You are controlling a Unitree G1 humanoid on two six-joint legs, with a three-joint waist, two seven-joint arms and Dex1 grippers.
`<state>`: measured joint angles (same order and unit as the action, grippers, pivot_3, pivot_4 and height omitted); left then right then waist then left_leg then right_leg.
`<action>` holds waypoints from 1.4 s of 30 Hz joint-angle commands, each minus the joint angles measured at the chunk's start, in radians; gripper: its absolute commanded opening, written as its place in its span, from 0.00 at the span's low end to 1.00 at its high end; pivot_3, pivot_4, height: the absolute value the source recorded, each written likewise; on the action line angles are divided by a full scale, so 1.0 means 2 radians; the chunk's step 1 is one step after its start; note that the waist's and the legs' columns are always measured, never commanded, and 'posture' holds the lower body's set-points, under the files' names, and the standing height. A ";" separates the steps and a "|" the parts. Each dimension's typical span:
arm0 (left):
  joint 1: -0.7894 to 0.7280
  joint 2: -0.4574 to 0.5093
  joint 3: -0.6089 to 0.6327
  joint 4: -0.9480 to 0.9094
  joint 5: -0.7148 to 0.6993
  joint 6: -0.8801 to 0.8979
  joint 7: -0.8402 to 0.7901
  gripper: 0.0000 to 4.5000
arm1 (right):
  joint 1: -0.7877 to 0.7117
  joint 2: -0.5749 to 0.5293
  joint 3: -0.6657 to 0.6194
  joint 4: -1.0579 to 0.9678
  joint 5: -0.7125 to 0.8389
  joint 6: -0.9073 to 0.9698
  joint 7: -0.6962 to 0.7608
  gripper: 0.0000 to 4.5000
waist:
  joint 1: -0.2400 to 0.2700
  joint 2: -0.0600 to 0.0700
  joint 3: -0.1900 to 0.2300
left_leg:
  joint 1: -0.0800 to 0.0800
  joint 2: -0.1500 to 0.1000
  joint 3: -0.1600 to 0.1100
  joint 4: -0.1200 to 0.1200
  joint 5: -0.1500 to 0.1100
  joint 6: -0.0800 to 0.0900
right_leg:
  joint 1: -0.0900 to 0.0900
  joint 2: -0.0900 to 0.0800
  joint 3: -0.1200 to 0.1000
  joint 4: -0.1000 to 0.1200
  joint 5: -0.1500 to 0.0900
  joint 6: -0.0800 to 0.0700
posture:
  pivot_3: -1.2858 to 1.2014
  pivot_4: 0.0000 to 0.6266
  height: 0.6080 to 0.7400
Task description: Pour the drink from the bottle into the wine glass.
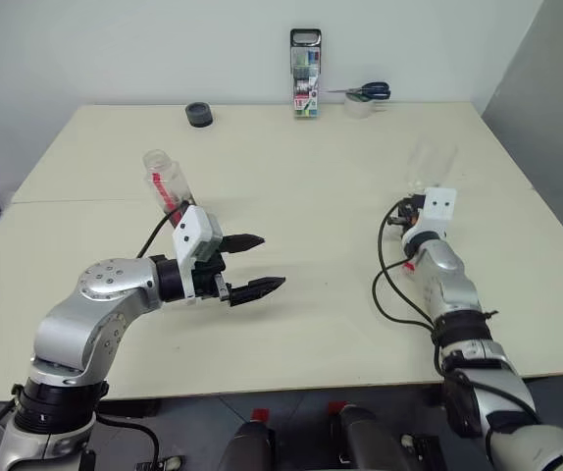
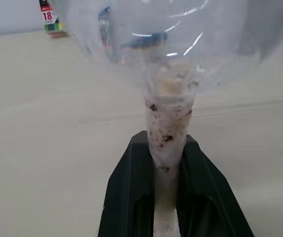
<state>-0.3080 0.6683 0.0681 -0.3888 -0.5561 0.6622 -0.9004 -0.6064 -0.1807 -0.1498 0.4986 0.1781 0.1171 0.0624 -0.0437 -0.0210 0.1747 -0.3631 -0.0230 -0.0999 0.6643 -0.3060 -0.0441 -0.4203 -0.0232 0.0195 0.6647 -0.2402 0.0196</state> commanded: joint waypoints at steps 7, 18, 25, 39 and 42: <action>-0.002 -0.014 0.008 -0.015 -0.011 -0.012 0.022 1.00 | 0.092 0.014 0.042 -0.119 -0.014 0.092 0.014 0.05 | 0.005 -0.001 -0.003 | 0.001 0.000 0.000 0.000 -0.001 0.001 | 0.000 0.000 0.000 0.000 0.000 0.000 | 0.52 0.24 1.00; 0.043 -0.002 0.076 -0.055 -0.017 0.003 0.089 1.00 | -0.109 0.079 0.081 0.099 -0.055 -0.080 0.071 0.05 | -0.023 0.000 -0.003 | 0.003 0.001 0.002 -0.001 -0.001 0.001 | -0.001 0.003 0.002 0.001 0.001 -0.003 | 0.52 0.24 1.00; 0.171 -0.013 0.185 -0.165 -0.042 0.045 0.171 1.00 | -0.247 0.136 0.077 0.319 -0.068 -0.183 0.096 0.05 | -0.017 0.000 -0.003 | 0.000 0.004 0.001 -0.001 0.000 -0.001 | -0.002 0.002 0.002 -0.001 0.001 -0.003 | 0.52 0.24 1.00; 0.250 -0.035 0.255 -0.220 -0.062 0.047 0.254 1.00 | -0.272 0.163 0.068 0.393 -0.086 -0.218 0.111 0.05 | -0.006 0.001 -0.002 | 0.000 0.001 -0.001 -0.001 0.000 -0.001 | -0.002 0.001 0.000 -0.001 0.001 -0.003 | 0.52 0.24 1.00; 0.245 -0.032 0.247 -0.216 -0.065 0.046 0.255 1.00 | -0.262 0.168 0.065 0.394 -0.086 -0.222 0.114 0.05 | -0.007 0.001 -0.002 | 0.000 0.001 -0.001 -0.001 0.000 -0.001 | -0.002 0.001 0.000 -0.001 0.001 -0.003 | 0.52 0.24 1.00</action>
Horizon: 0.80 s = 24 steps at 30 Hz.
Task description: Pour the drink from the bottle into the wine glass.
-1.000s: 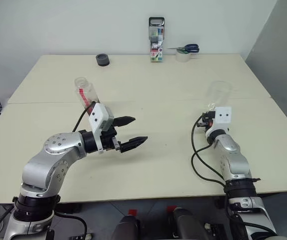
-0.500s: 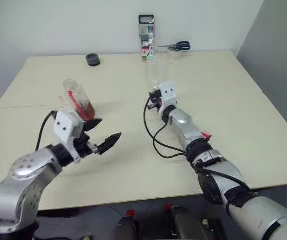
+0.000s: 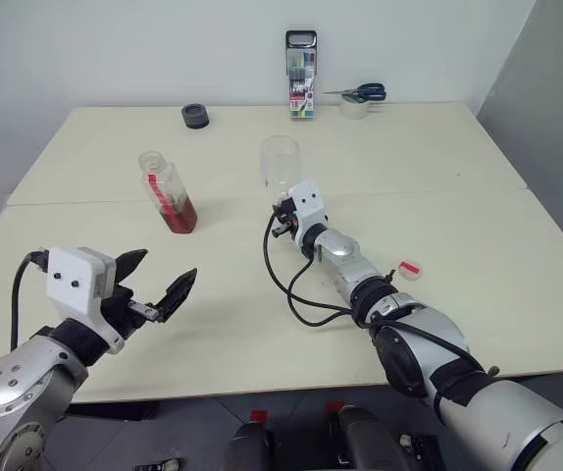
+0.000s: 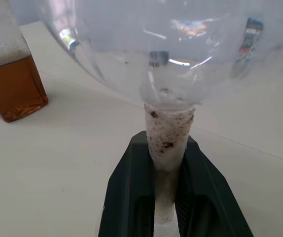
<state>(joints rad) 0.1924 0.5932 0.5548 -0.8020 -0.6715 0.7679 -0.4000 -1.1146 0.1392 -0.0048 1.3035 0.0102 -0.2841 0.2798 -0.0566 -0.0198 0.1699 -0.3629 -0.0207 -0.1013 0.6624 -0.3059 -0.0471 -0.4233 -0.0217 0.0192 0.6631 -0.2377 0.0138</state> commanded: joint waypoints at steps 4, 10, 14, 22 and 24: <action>-0.022 0.016 -0.003 0.003 -0.008 -0.005 0.001 1.00 | 0.004 0.014 -0.001 -0.007 -0.012 -0.036 0.000 0.05 | 0.000 0.000 0.000 | 0.000 0.000 0.000 0.000 0.000 0.000 | 0.000 0.000 0.000 0.000 0.000 0.000 | 0.52 0.24 1.00; -0.044 0.035 -0.007 0.017 -0.018 0.004 -0.006 1.00 | 0.023 0.020 0.008 -0.003 -0.032 -0.051 -0.014 0.05 | 0.000 0.000 0.000 | 0.000 0.000 0.000 0.000 0.000 0.000 | 0.000 0.000 0.000 0.000 0.000 0.000 | 0.52 0.24 1.00; -0.045 0.043 -0.008 0.018 -0.025 0.008 -0.009 1.00 | 0.031 0.023 0.007 -0.002 -0.039 -0.054 -0.018 0.05 | -0.001 0.000 0.000 | 0.000 0.000 0.000 0.000 0.000 0.000 | 0.000 0.000 0.000 0.000 0.000 0.000 | 0.52 0.24 1.00; -0.053 0.051 -0.019 0.021 -0.035 0.015 -0.014 1.00 | 0.037 0.026 0.001 0.003 -0.033 -0.035 -0.014 0.05 | -0.001 0.000 0.000 | 0.000 0.000 0.000 0.000 0.000 0.000 | 0.000 0.000 0.000 0.000 0.000 0.000 | 0.52 0.24 1.00; -0.056 0.052 -0.023 0.023 -0.036 0.015 -0.013 1.00 | 0.038 0.025 -0.002 0.004 -0.032 -0.031 -0.016 0.13 | -0.001 0.000 0.000 | 0.000 0.000 0.000 0.000 0.000 0.000 | 0.000 0.000 0.000 0.000 0.000 0.000 | 0.52 0.24 1.00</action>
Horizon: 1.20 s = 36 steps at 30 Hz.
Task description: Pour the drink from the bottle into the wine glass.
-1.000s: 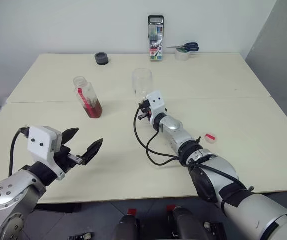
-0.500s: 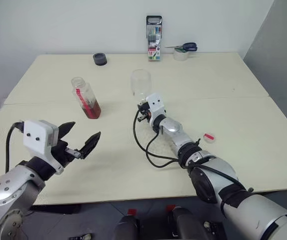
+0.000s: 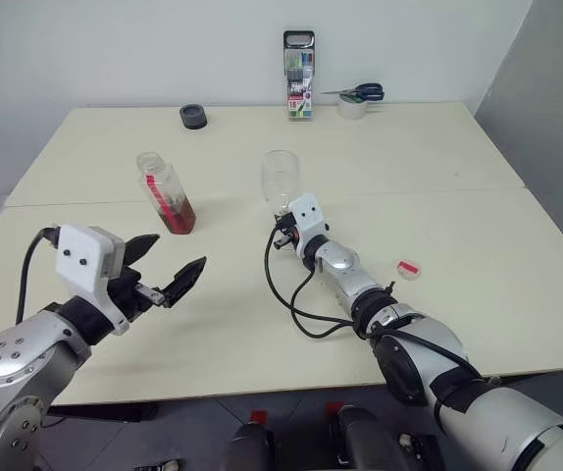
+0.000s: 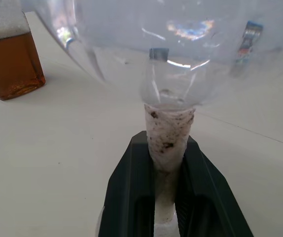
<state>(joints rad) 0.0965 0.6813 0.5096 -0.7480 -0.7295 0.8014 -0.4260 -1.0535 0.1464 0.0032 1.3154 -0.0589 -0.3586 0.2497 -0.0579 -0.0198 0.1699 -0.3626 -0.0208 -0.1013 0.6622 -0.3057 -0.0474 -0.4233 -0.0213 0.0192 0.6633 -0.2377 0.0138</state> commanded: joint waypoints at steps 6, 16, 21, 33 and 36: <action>-0.016 0.008 -0.007 0.005 -0.008 -0.002 -0.002 1.00 | 0.011 0.022 -0.008 -0.005 0.005 0.010 0.014 0.56 | 0.000 0.000 0.000 | 0.000 0.000 0.000 0.000 0.000 0.000 | 0.000 0.000 0.000 0.000 0.000 0.000 | 0.52 0.24 1.00; -0.028 0.001 -0.022 0.052 0.016 -0.031 -0.017 1.00 | 0.051 -0.008 -0.006 -0.028 0.010 0.005 0.068 1.00 | 0.001 0.000 0.000 | 0.000 0.000 0.000 0.000 0.000 0.000 | 0.000 0.000 0.000 0.000 0.000 0.000 | 0.52 0.24 1.00; -0.045 -0.005 -0.042 0.090 0.053 -0.058 -0.009 1.00 | 0.109 -0.052 -0.008 -0.116 0.027 0.018 0.124 1.00 | 0.004 0.000 0.000 | 0.000 0.000 0.000 0.000 0.000 0.000 | 0.001 0.000 -0.001 0.000 0.000 0.000 | 0.52 0.24 1.00; -0.081 -0.090 -0.061 0.182 0.141 -0.130 0.076 1.00 | 0.296 -0.222 0.024 -0.711 0.158 0.375 0.268 1.00 | 0.012 0.001 0.000 | 0.000 0.001 -0.002 0.000 0.000 0.000 | 0.001 -0.001 -0.001 0.000 0.000 0.000 | 0.52 0.24 1.00; -0.096 -0.099 -0.063 0.203 0.148 -0.141 0.080 1.00 | 0.293 -0.272 0.011 -0.813 0.240 0.479 0.299 1.00 | 0.013 0.000 0.000 | 0.000 0.001 -0.002 0.000 -0.001 0.002 | 0.001 -0.001 -0.001 0.000 0.000 0.000 | 0.52 0.24 1.00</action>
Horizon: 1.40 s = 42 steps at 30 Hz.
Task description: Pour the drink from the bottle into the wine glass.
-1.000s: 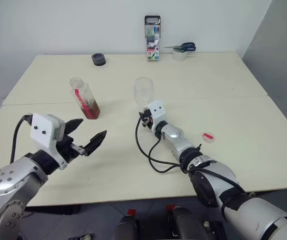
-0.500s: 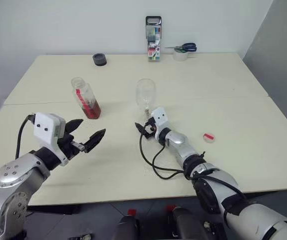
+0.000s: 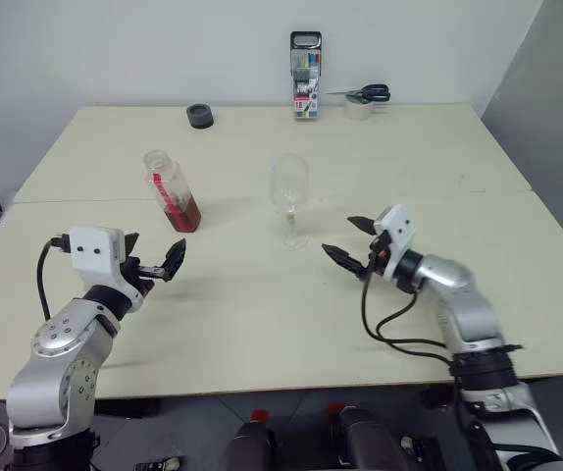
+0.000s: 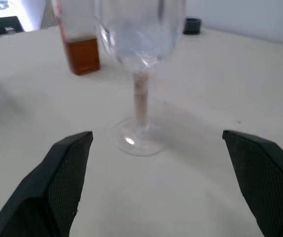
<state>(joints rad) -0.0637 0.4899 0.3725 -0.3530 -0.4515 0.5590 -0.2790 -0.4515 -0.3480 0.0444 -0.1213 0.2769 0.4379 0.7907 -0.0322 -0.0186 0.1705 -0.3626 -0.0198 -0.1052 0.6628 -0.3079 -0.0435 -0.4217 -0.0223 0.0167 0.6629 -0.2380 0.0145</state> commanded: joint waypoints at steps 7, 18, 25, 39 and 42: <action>-0.042 -0.015 0.009 0.046 0.019 -0.041 0.019 1.00 | -0.026 -0.101 -0.053 -0.214 0.201 0.216 0.021 1.00 | 0.003 0.000 0.000 | 0.000 -0.001 0.000 0.001 0.000 0.000 | 0.001 0.000 -0.001 -0.001 0.000 0.000 | 0.52 0.24 1.00; -0.115 -0.009 -0.017 0.138 0.046 -0.074 0.005 1.00 | -0.047 -0.073 -0.070 -0.268 0.293 0.288 -0.101 1.00 | 0.003 -0.001 0.000 | 0.000 -0.001 0.000 0.001 0.000 0.000 | 0.000 0.000 -0.001 -0.001 0.000 0.000 | 0.52 0.24 1.00; -0.152 -0.004 -0.028 0.186 0.054 -0.088 -0.015 1.00 | -0.045 -0.073 -0.067 -0.271 0.315 0.281 -0.132 1.00 | 0.003 -0.001 0.000 | -0.001 -0.001 0.000 0.001 0.001 -0.001 | 0.000 0.000 -0.001 -0.001 0.000 0.000 | 0.52 0.24 1.00; -0.247 -0.002 -0.058 0.349 0.097 -0.165 -0.054 1.00 | -0.047 -0.072 -0.058 -0.264 0.312 0.267 -0.156 1.00 | 0.003 -0.001 0.000 | -0.001 -0.001 0.000 0.001 0.000 0.000 | 0.000 0.000 -0.001 -0.001 0.000 0.000 | 0.52 0.24 1.00; -0.275 -0.006 -0.067 0.399 0.110 -0.194 -0.059 1.00 | -0.046 -0.073 -0.058 -0.265 0.313 0.265 -0.159 1.00 | 0.003 -0.001 0.000 | -0.001 -0.001 0.000 0.001 0.000 0.000 | 0.000 0.000 -0.001 -0.001 0.000 0.000 | 0.52 0.24 1.00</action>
<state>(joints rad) -0.5750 0.4745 0.2424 0.4191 -0.2485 0.2197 -0.3871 -0.5309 -0.4943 -0.0566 -0.6256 0.8871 0.9946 0.4770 -0.0268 -0.0200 0.1700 -0.3640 -0.0222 -0.1059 0.6641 -0.3076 -0.0437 -0.4211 -0.0231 0.0147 0.6616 -0.2382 0.0150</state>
